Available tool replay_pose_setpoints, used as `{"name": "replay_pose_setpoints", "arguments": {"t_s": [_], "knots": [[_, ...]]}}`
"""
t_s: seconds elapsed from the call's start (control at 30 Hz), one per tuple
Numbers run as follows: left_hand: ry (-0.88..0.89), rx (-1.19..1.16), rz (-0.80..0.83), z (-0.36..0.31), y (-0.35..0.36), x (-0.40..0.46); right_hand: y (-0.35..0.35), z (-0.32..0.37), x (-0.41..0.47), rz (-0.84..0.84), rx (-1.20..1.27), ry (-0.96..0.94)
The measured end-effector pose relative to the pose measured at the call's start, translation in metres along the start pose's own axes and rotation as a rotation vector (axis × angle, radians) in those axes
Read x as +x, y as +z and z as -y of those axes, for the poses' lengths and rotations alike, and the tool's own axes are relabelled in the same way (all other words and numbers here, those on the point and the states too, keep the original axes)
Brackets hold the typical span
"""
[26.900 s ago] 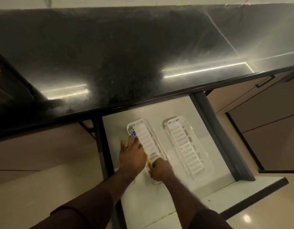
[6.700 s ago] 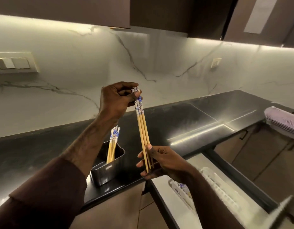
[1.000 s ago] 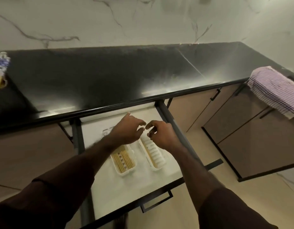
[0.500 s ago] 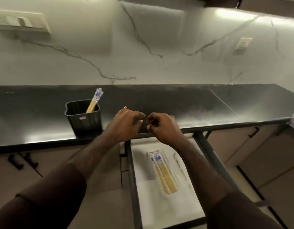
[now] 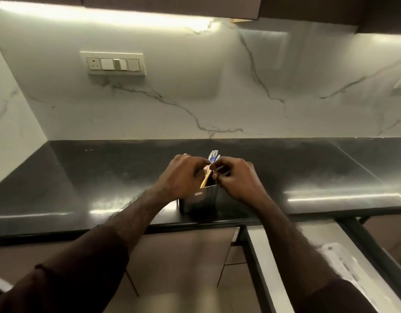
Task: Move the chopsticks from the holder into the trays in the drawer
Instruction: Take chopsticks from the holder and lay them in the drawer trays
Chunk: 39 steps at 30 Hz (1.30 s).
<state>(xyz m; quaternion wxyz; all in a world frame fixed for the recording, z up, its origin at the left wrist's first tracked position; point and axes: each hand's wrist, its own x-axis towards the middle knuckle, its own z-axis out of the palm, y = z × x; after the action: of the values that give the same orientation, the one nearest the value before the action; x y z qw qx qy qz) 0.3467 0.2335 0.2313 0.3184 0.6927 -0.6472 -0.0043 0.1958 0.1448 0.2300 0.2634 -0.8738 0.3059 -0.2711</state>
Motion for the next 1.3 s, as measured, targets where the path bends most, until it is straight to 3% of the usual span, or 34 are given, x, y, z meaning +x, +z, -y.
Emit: {"name": "replay_pose_setpoints", "arguments": {"t_s": [0.3, 0.73, 0.97, 1.3], "knots": [[-0.002, -0.061, 0.076, 0.064, 0.021, 0.038, 0.045, -0.025, 0.057, 0.025, 0.043, 0.132], [-0.119, -0.043, 0.227, 0.134, 0.084, 0.162, 0.081, -0.105, 0.148, 0.122, 0.093, 0.422], [-0.163, -0.151, 0.305, 0.154, 0.113, 0.180, 0.089, -0.122, 0.157, 0.033, 0.011, 0.459], [-0.172, -0.311, 0.288, 0.165, 0.132, 0.189, 0.096, -0.123, 0.161, 0.027, -0.013, 0.485]]}}
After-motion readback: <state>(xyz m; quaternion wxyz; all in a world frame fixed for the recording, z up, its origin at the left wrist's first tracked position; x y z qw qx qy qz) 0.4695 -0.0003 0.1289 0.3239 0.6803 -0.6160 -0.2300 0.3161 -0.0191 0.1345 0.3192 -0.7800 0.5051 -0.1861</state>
